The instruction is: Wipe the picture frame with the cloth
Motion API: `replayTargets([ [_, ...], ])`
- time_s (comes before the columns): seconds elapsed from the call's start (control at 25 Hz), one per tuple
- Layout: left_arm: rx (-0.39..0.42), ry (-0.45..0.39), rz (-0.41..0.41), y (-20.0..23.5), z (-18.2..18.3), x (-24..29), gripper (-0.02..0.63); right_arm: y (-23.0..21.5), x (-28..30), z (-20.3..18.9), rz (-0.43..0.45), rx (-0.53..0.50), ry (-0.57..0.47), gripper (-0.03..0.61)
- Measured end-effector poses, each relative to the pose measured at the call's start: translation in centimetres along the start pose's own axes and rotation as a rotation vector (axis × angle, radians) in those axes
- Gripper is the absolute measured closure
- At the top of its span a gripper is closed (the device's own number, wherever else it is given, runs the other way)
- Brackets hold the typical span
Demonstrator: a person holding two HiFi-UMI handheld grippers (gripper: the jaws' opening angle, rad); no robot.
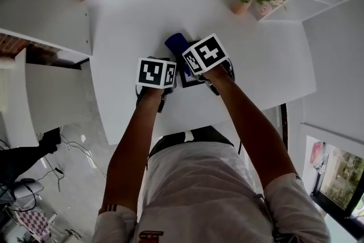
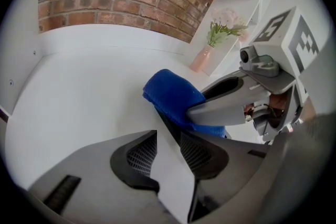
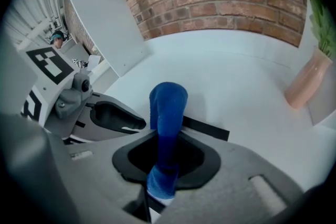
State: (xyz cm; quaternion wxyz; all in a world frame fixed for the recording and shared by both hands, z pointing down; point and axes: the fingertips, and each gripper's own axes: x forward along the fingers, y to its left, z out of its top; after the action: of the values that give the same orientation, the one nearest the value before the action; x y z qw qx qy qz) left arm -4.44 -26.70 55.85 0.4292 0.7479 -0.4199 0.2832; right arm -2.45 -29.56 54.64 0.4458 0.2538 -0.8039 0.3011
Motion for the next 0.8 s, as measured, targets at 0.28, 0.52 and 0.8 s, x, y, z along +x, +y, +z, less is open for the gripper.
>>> replayTargets([
  [0.28,-0.002,-0.009,-0.006,0.0,0.0,0.0,0.479,-2.8,-1.0,-0.4,-0.057,0.034,0.021,0.505],
  [0.52,-0.006,-0.018,-0.012,0.1,0.0,0.0,0.476,-6.0,-3.5,-1.8,-0.149,0.081,0.004,0.505],
  [0.8,-0.011,-0.027,-0.024,0.1,0.0,0.0,0.474,-3.5,-6.6,-2.3,-0.083,0.135,-0.092,0.505],
])
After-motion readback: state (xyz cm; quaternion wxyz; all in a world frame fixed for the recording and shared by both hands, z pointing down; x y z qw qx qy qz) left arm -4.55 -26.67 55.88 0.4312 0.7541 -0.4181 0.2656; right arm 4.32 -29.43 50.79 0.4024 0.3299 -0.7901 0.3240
